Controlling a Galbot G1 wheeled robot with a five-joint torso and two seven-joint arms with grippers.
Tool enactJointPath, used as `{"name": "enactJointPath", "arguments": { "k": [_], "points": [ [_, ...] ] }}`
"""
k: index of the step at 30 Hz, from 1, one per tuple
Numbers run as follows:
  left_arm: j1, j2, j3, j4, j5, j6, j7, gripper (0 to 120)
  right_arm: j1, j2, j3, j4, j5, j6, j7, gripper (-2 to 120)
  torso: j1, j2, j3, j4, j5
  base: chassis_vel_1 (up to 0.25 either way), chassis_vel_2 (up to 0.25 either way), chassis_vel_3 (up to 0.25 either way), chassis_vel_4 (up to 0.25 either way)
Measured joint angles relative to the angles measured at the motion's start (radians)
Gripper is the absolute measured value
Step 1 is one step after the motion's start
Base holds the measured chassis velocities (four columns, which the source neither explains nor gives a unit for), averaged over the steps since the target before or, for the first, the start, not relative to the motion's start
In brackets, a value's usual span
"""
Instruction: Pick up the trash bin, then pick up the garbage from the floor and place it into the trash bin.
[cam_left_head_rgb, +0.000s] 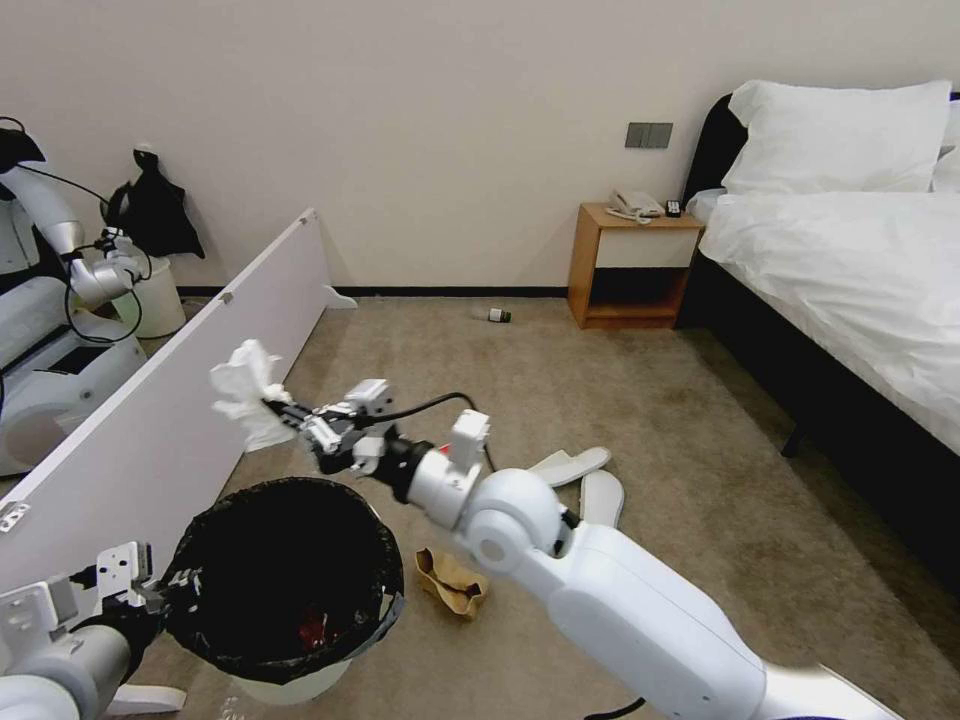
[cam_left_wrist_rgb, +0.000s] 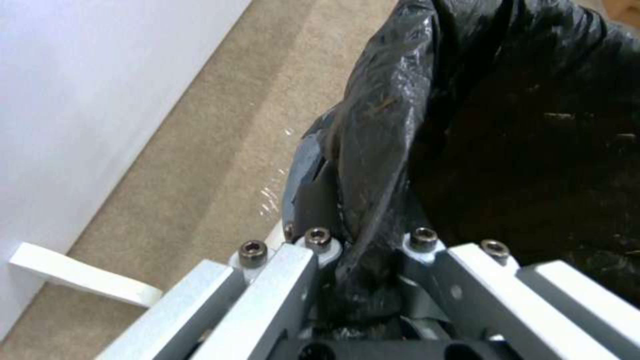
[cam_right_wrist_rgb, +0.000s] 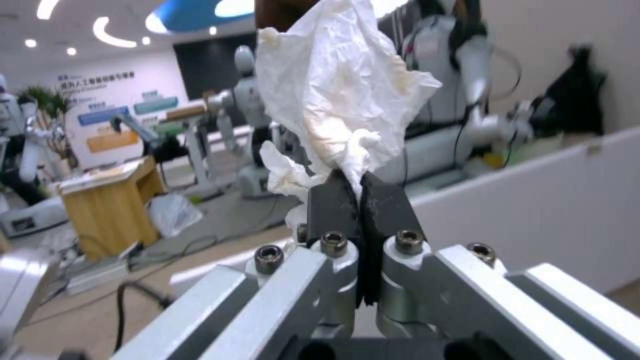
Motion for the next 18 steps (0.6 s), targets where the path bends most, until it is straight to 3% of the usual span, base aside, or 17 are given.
{"name": "enactJointPath", "arguments": {
  "k": [18],
  "points": [
    [0.002,0.002,-0.014,-0.006,-0.006,0.000,0.005,4,-0.039,-0.063,-0.077,0.052,0.075,-0.082,0.113,0,0.000,0.000,0.000,0.0002,0.0002,0.000,0.000,0.000,0.000]
  ]
}}
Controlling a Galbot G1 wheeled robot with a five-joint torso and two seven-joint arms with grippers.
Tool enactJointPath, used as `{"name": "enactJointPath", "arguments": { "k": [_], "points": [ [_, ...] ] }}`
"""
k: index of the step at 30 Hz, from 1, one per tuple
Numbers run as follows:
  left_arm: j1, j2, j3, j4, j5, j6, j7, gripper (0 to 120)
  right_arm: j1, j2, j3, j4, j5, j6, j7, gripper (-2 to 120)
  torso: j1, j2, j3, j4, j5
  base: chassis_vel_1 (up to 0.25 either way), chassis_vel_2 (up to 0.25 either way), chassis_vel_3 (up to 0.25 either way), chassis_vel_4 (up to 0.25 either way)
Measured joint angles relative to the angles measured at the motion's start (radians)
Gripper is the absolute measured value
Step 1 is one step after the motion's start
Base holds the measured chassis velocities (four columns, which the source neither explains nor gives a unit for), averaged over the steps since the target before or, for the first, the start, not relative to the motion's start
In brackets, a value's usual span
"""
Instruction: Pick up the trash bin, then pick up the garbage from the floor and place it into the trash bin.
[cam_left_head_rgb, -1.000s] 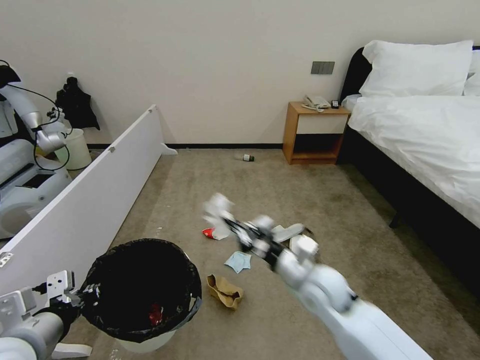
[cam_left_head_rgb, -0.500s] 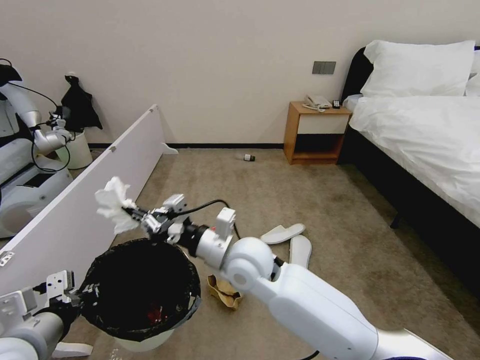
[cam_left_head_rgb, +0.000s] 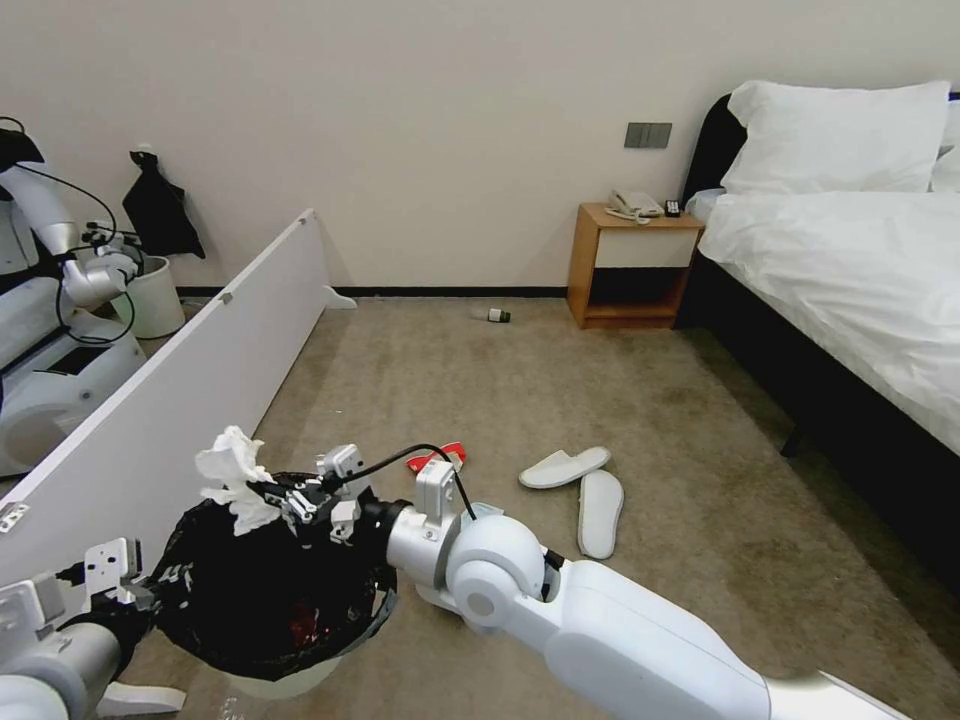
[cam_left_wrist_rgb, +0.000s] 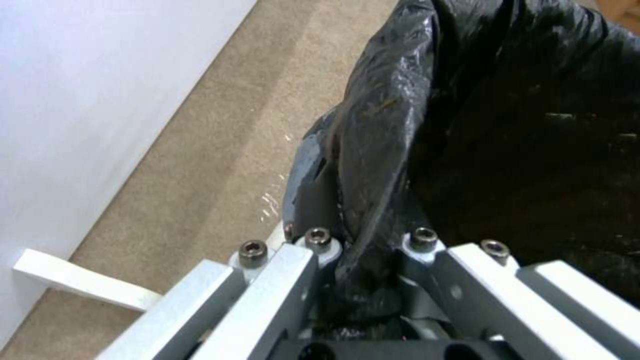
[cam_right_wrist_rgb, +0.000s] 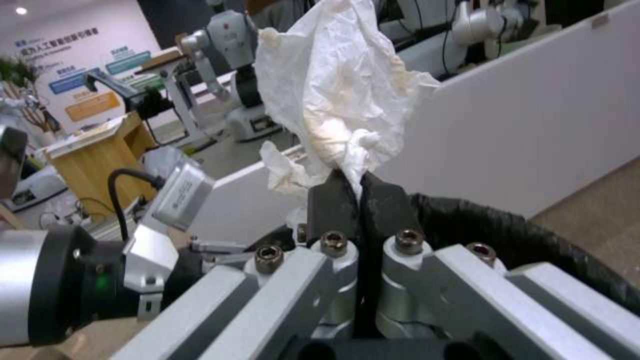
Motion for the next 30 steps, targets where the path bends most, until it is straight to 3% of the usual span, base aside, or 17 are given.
{"name": "enactJointPath", "arguments": {
  "k": [6,9,11,15,20,22,23,29,30],
  "points": [
    [0.005,0.008,-0.012,-0.003,-0.014,0.000,0.000,4,-0.002,-0.004,-0.027,0.013,0.024,-0.044,0.058,0,0.000,0.000,0.000,0.0001,0.0000,0.000,0.000,0.000,0.000],
    [0.004,0.009,-0.013,-0.003,-0.016,0.000,0.000,4,-0.002,0.001,-0.027,0.019,0.039,-0.080,0.082,7,0.000,0.000,0.000,0.0001,0.0000,0.000,0.000,0.000,0.000],
    [0.003,0.009,-0.011,-0.003,-0.016,0.000,0.000,4,0.000,0.005,-0.027,0.020,0.056,-0.109,0.096,20,0.000,0.000,0.000,0.0001,0.0000,0.000,0.000,0.000,0.000],
    [0.001,0.009,-0.007,-0.004,-0.017,0.000,0.000,4,0.001,0.008,-0.027,0.021,0.070,-0.123,0.107,30,0.000,0.000,0.000,0.0000,0.0000,0.000,0.000,0.000,0.000],
    [-0.002,0.009,-0.002,-0.004,-0.017,0.000,0.000,4,0.002,0.005,-0.029,0.022,0.071,-0.130,0.112,54,0.000,0.000,0.000,0.0000,0.0000,0.000,0.000,0.000,0.000],
    [-0.003,0.008,-0.002,-0.004,-0.017,0.000,0.000,4,0.002,0.005,-0.029,0.022,0.071,-0.131,0.113,57,0.000,0.000,0.000,0.0000,0.0000,0.000,0.000,0.000,0.000],
    [-0.003,0.009,-0.001,-0.004,-0.017,0.000,0.000,4,0.003,0.005,-0.029,0.023,0.072,-0.131,0.113,65,0.000,0.000,0.000,0.0000,0.0000,0.000,0.000,0.000,0.000],
    [-0.003,0.009,-0.001,-0.004,-0.018,0.000,0.000,4,0.005,0.004,-0.029,0.026,0.071,-0.131,0.113,79,0.000,0.000,0.000,0.0001,0.0000,0.000,0.000,0.000,0.000],
    [-0.003,0.008,0.001,-0.004,-0.018,0.000,-0.001,4,0.005,0.002,-0.032,0.028,0.065,-0.131,0.112,86,0.000,0.000,0.000,0.0000,0.0000,0.000,0.000,0.000,0.000]
  ]
}}
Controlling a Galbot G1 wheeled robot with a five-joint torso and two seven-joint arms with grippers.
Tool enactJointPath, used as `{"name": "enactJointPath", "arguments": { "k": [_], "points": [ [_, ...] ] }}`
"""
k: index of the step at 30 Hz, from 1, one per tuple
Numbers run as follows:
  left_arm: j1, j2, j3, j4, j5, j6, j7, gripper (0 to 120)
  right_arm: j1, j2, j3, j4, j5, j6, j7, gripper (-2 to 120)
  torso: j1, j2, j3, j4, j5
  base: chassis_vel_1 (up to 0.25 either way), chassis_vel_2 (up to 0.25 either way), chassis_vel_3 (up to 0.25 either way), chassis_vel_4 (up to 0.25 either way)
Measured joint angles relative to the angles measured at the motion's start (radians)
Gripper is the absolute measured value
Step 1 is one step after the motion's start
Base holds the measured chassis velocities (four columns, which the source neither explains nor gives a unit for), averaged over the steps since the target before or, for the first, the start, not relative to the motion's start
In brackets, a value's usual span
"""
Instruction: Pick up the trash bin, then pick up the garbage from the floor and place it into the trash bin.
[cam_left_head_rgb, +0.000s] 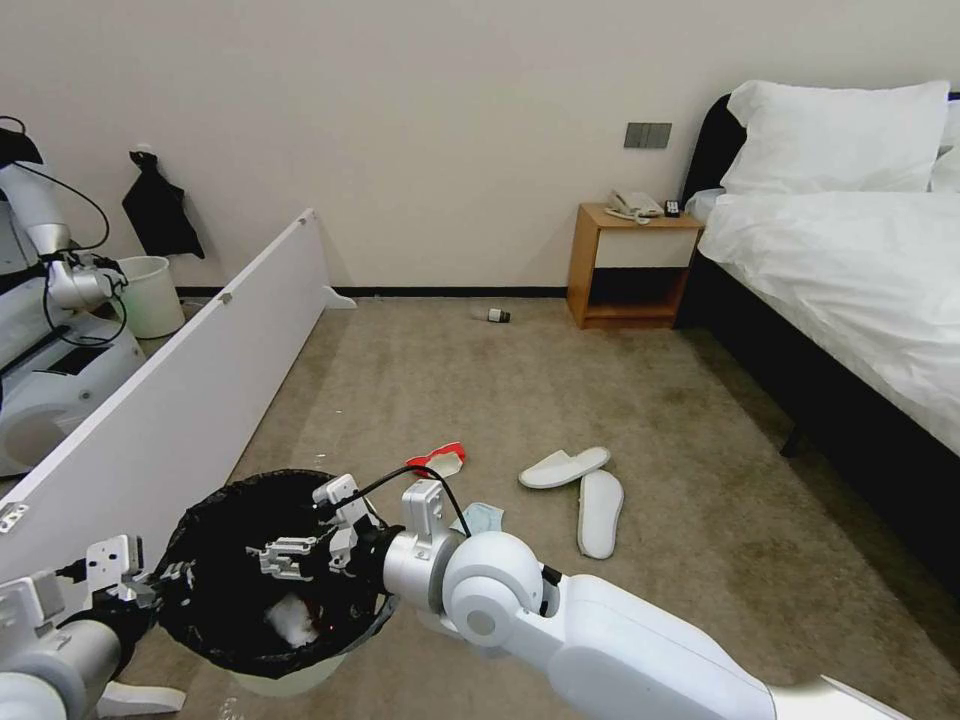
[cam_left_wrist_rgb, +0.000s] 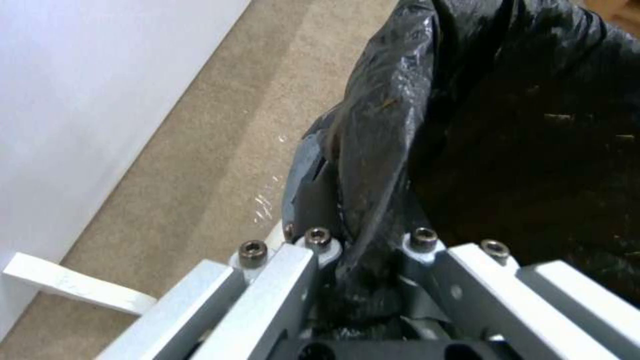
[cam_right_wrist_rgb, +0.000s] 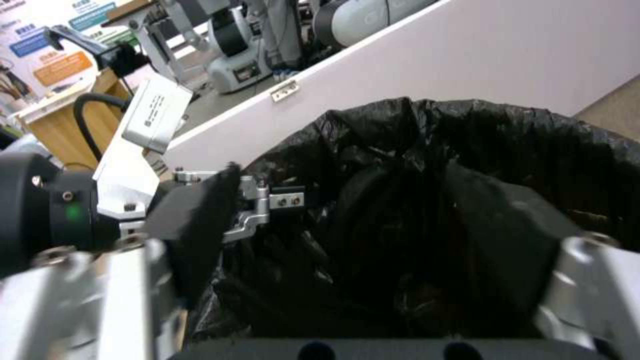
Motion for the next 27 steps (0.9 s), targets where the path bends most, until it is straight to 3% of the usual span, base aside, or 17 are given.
{"name": "enactJointPath", "arguments": {
  "k": [1,3,13,22,27],
  "points": [
    [0.000,0.000,0.000,0.000,0.000,0.000,0.000,4,0.000,0.000,0.000,0.000,0.000,0.000,0.000,86,0.000,0.000,0.000,0.0000,0.0000,0.000,0.000,0.000,0.000],
    [0.000,-0.002,0.005,0.000,0.001,0.000,-0.001,4,-0.001,-0.002,-0.002,0.008,-0.003,0.000,0.002,98,0.000,0.000,0.000,0.0000,0.0000,0.000,0.000,0.000,0.000],
    [-0.002,-0.005,0.001,-0.002,0.001,0.000,-0.004,4,0.003,0.002,0.065,0.022,-0.047,0.024,-0.003,100,0.000,0.000,0.000,0.0000,0.0000,0.000,0.000,0.000,0.000],
    [-0.001,-0.006,-0.025,0.006,-0.002,0.000,-0.003,4,-0.027,0.004,0.307,0.011,-0.094,0.071,0.001,100,0.000,0.000,0.000,0.0000,0.0001,0.000,0.000,0.000,0.000],
    [-0.004,-0.002,-0.050,0.016,-0.015,0.000,-0.001,4,-0.099,-0.039,0.445,0.012,-0.115,0.100,0.063,100,0.000,0.000,0.000,0.0000,0.0001,0.000,0.000,0.000,0.000]
  ]
}}
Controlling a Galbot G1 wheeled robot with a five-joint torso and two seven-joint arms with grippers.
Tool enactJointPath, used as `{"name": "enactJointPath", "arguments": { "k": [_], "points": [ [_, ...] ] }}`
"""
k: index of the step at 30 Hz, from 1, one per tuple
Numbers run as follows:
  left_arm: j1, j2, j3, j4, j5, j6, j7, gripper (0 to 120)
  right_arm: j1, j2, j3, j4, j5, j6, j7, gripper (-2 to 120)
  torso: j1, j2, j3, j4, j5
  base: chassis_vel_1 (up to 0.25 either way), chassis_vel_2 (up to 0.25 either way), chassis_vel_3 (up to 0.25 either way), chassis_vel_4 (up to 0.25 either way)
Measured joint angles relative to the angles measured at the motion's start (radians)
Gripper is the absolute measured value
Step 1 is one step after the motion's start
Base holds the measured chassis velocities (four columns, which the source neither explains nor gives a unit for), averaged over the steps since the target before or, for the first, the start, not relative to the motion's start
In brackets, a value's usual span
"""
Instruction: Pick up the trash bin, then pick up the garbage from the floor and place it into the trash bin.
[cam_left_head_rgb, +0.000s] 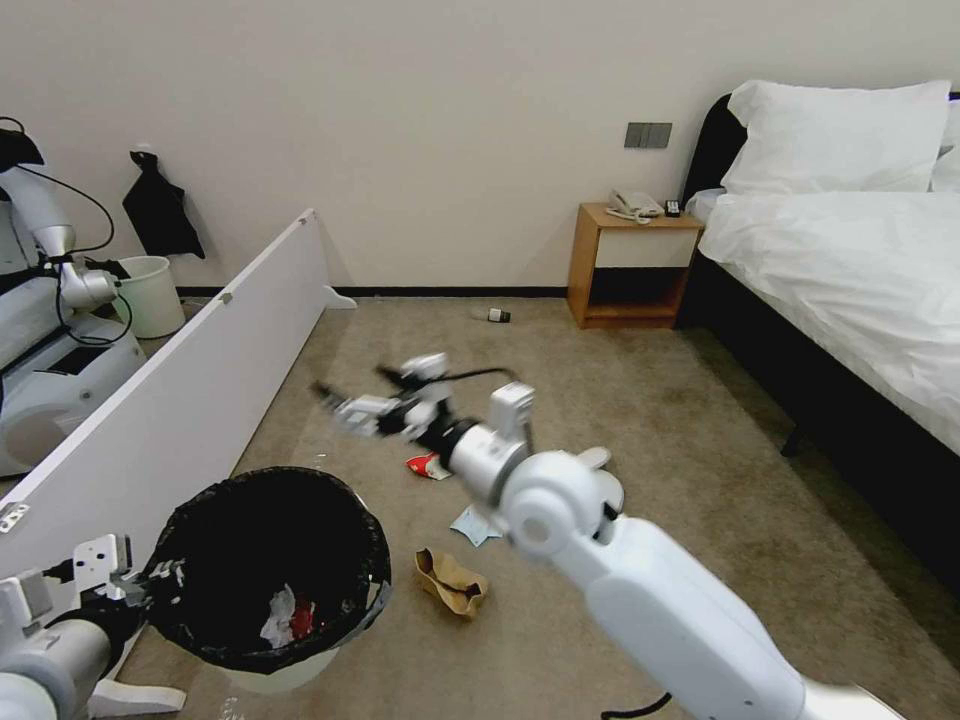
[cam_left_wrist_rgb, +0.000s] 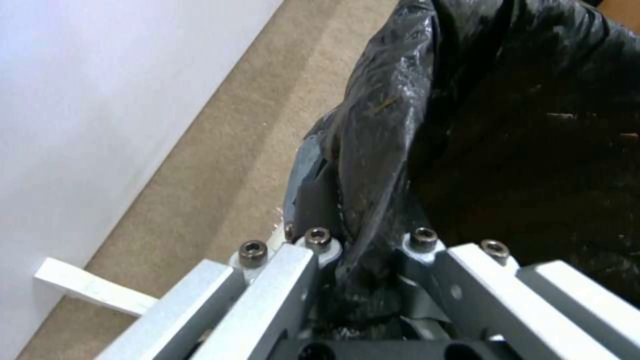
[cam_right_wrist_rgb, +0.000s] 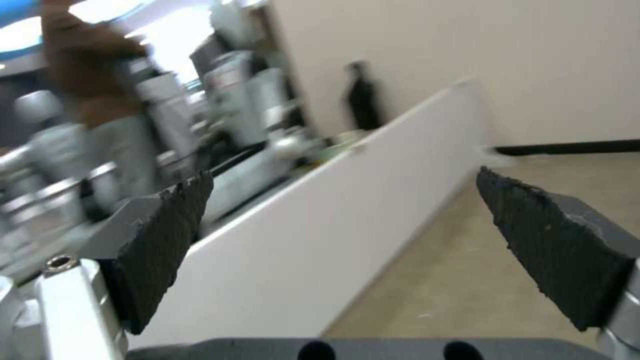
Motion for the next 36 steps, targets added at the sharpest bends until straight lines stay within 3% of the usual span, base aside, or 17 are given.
{"name": "enactJointPath", "arguments": {
  "k": [4,5,8,9,14,18,26,36],
  "points": [
    [-0.004,0.001,-0.004,0.013,0.002,0.000,0.002,4,-0.080,-0.038,0.056,-0.020,-0.053,0.084,0.044,100,0.000,0.000,0.000,0.0003,0.0001,0.000,0.000,0.000,0.000],
    [-0.005,-0.001,-0.007,0.018,0.005,0.000,0.005,4,-0.161,-0.069,0.105,-0.037,-0.113,0.131,0.057,100,0.000,0.000,0.000,0.0003,0.0001,0.000,0.000,0.000,0.000],
    [-0.006,-0.005,-0.015,0.027,0.014,0.000,0.014,4,-0.280,-0.099,0.171,-0.043,-0.175,0.147,0.066,100,0.000,0.000,0.000,-0.0004,0.0003,0.000,0.000,0.000,0.000],
    [-0.006,-0.008,-0.024,0.038,0.020,0.000,0.020,4,-0.380,-0.116,0.232,-0.042,-0.215,0.161,0.067,100,0.000,0.000,0.000,-0.0008,0.0004,0.000,0.000,0.000,0.000],
    [0.000,-0.014,-0.045,0.056,0.022,0.000,0.028,4,-0.566,-0.109,0.366,-0.027,-0.308,0.207,0.014,100,0.000,0.000,0.000,0.0001,0.0002,0.000,0.000,0.000,0.000],
    [0.004,-0.023,-0.063,0.077,0.023,0.000,0.035,4,-0.739,-0.050,0.486,-0.003,-0.400,0.239,-0.033,100,0.000,0.000,0.000,-0.0002,0.0001,0.000,0.000,0.000,0.000],
    [0.004,-0.026,-0.072,0.081,0.022,0.000,0.036,4,-0.847,-0.006,0.566,0.024,-0.462,0.277,-0.089,100,0.000,0.000,0.000,0.0001,-0.0001,0.000,0.000,0.000,0.000],
    [0.004,-0.029,-0.064,0.072,0.021,0.000,0.036,4,-0.869,-0.009,0.579,0.032,-0.469,0.287,-0.106,100,0.000,0.000,0.000,0.0000,-0.0001,0.000,0.000,0.000,0.000]
  ]
}}
